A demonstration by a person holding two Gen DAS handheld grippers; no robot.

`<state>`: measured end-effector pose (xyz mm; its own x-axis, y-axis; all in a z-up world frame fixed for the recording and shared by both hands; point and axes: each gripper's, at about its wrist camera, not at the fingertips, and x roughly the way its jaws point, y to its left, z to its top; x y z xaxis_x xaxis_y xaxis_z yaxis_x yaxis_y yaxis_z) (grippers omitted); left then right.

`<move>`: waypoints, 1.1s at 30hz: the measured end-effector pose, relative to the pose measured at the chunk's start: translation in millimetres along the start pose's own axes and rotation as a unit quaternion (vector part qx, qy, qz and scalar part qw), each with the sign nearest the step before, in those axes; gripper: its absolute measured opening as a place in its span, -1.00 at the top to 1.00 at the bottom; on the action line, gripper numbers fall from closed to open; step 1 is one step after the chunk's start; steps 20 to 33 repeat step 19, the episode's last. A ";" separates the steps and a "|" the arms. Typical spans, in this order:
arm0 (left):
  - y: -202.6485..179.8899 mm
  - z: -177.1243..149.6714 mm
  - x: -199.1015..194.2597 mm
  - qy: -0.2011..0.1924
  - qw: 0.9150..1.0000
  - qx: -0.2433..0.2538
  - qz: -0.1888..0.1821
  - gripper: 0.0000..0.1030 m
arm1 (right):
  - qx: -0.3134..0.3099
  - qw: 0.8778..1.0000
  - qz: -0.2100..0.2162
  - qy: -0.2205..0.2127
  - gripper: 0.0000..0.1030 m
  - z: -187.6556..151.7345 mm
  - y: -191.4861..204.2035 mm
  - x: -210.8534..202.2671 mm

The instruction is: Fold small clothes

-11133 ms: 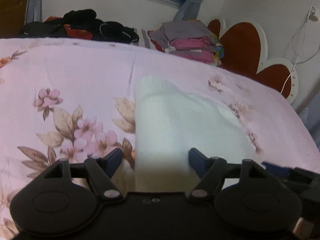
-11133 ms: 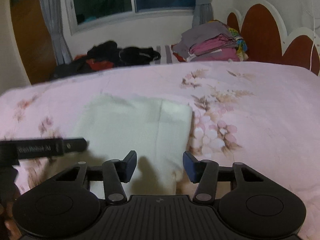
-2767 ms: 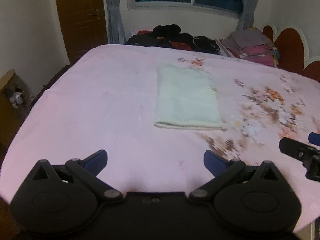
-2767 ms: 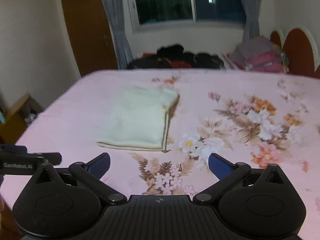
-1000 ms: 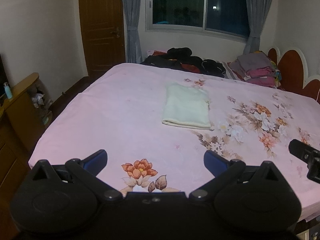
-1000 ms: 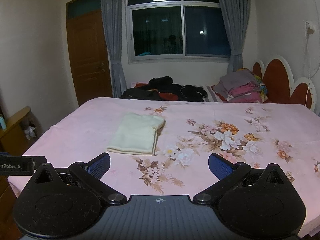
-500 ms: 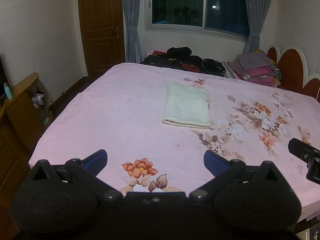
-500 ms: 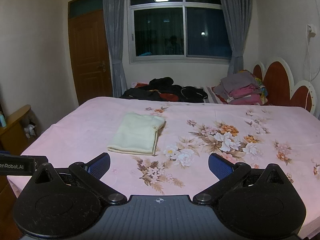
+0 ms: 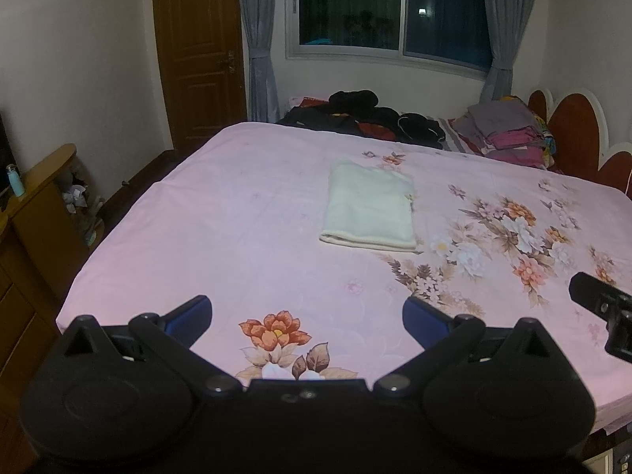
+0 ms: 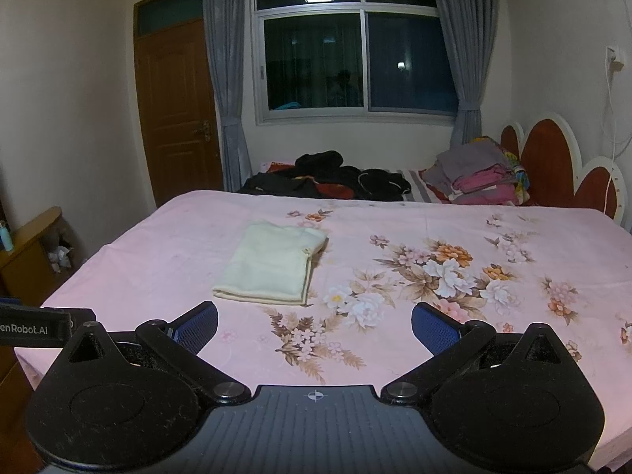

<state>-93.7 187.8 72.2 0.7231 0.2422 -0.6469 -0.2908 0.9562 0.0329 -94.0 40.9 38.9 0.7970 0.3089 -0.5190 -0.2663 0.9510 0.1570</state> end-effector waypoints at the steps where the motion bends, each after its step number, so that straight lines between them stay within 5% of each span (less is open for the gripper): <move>1: 0.0 0.1 0.2 0.001 1.000 0.001 -0.001 -1.00 | 0.000 1.000 0.000 0.000 -1.00 -0.3 -0.6 0.4; 15: -3.2 7.2 15.6 -0.005 1.000 0.013 -0.027 -0.97 | 0.007 1.000 -0.005 0.009 -1.00 -1.4 -6.2 9.1; 33: -7.8 11.9 25.6 -0.019 1.000 0.020 -0.012 -0.99 | 0.012 1.000 -0.010 0.017 -1.00 -3.4 -13.4 16.8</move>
